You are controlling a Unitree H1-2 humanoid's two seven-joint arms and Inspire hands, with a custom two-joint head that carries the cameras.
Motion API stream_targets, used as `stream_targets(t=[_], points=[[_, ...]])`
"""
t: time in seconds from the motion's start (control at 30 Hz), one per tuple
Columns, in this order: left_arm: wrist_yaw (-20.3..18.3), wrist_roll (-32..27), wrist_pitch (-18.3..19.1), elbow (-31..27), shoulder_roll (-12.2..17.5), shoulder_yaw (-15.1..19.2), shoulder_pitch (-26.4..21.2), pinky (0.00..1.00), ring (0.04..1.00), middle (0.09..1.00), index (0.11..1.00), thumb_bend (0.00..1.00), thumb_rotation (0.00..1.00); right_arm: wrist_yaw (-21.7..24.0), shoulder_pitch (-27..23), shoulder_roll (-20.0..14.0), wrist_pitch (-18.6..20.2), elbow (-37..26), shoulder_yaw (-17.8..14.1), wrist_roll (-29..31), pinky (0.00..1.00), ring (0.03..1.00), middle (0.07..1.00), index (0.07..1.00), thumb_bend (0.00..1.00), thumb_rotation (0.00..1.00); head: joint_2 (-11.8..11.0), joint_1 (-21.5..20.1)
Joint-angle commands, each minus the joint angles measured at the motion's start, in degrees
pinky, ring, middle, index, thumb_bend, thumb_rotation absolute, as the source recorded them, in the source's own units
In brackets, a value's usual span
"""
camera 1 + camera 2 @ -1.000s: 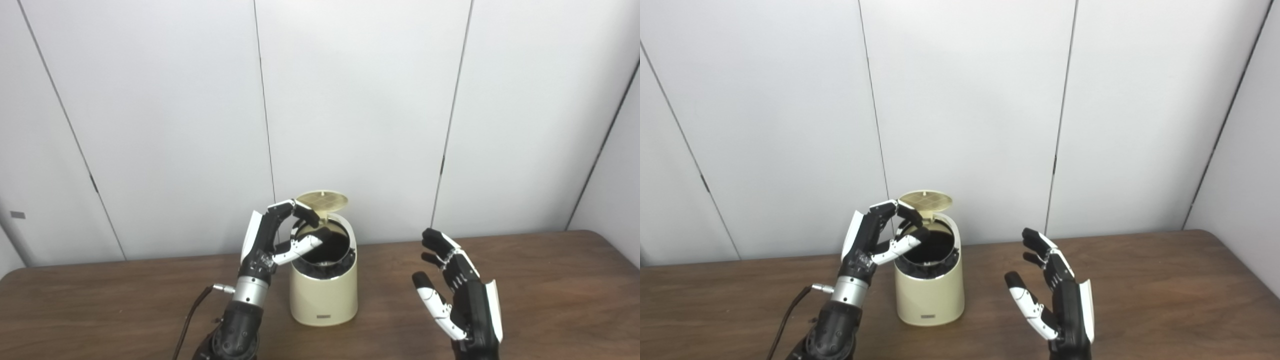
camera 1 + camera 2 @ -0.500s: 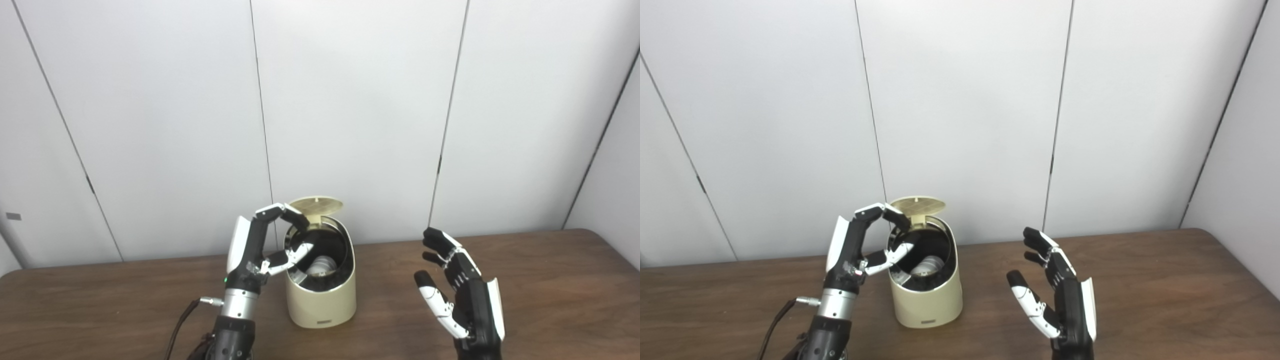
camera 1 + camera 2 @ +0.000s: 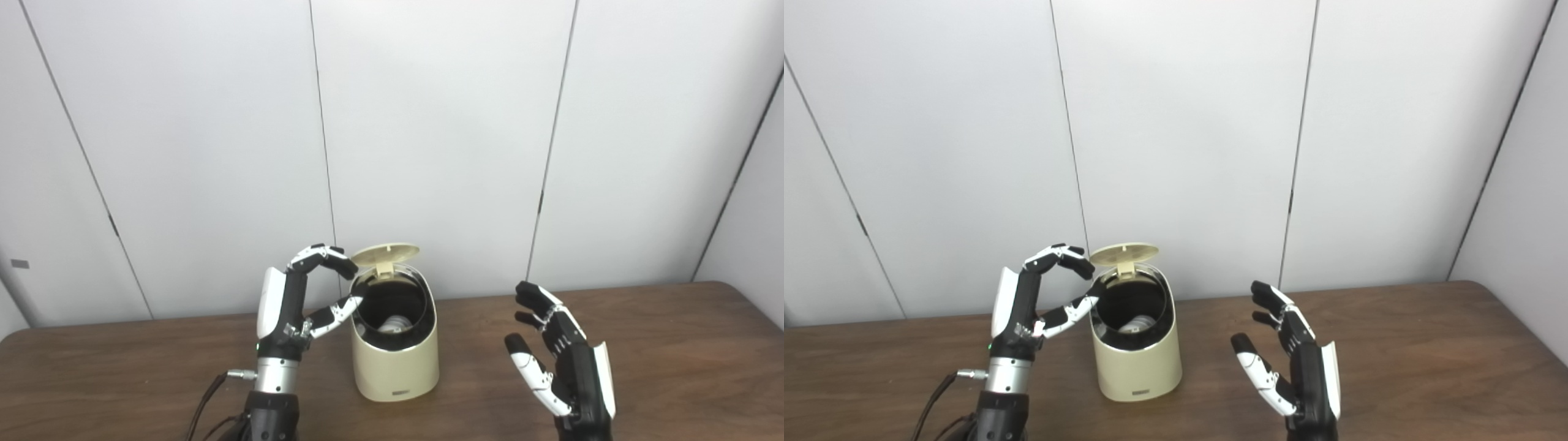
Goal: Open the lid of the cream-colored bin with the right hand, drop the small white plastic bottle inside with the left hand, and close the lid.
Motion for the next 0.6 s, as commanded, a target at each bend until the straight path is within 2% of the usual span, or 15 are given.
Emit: stream_targets(t=[0.0,0.33,0.4,0.47,0.57], points=[[1.2,0.3,-1.4,-0.3,0.8,0.0,-3.4,0.81,0.701,0.481,0.484,0.52,0.0,-0.1,-1.5,0.1,-2.5,-1.7,0.2,0.0,0.72,0.799,0.8,0.769,0.4,0.53,0.0,0.0],[1.1,-0.7,-1.4,-2.0,1.1,0.4,-2.6,0.8,0.698,0.482,0.482,0.52,0.0,0.0,-1.6,-0.1,-2.5,-1.6,0.1,0.1,0.72,0.801,0.803,0.774,0.4,0.54,0.2,0.3],[0.7,-1.8,-1.4,-3.4,1.2,1.8,-1.8,0.79,0.7,0.511,0.456,0.52,0.0,0.1,-1.6,-0.2,-2.4,-1.6,0.1,0.3,0.72,0.798,0.8,0.77,0.4,0.54,0.2,0.5],[-0.5,-3.1,-1.4,-5.6,1.6,3.6,-0.5,0.81,0.693,0.49,0.474,0.52,0.0,0.2,-1.7,-0.3,-1.9,-1.8,0.0,0.2,0.72,0.799,0.8,0.768,0.4,0.54,0.2,0.7],[-4.2,-5.6,-1.4,-9.2,2.0,7.4,1.9,0.85,0.696,0.478,0.491,0.52,0.0,0.3,-1.8,-0.6,-1.6,-1.7,0.0,0.3,0.73,0.807,0.807,0.773,0.41,0.55,0.1,0.8]])
